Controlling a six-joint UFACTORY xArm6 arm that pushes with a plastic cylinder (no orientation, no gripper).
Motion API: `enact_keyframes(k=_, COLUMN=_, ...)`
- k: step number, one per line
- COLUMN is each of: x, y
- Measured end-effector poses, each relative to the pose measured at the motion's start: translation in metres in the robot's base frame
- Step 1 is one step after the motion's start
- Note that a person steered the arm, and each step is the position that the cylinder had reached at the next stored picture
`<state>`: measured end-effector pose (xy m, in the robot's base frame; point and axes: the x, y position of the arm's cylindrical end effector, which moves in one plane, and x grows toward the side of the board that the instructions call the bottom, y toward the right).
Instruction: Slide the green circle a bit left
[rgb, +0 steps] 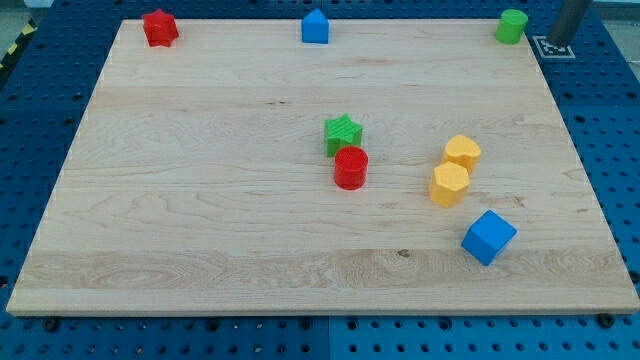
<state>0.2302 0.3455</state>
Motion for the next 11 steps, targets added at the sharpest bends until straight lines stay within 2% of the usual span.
enact_keyframes(k=2, x=-0.037, y=-0.016)
enact_keyframes(k=10, x=-0.033, y=-0.061)
enact_keyframes(k=11, x=-0.033, y=-0.021)
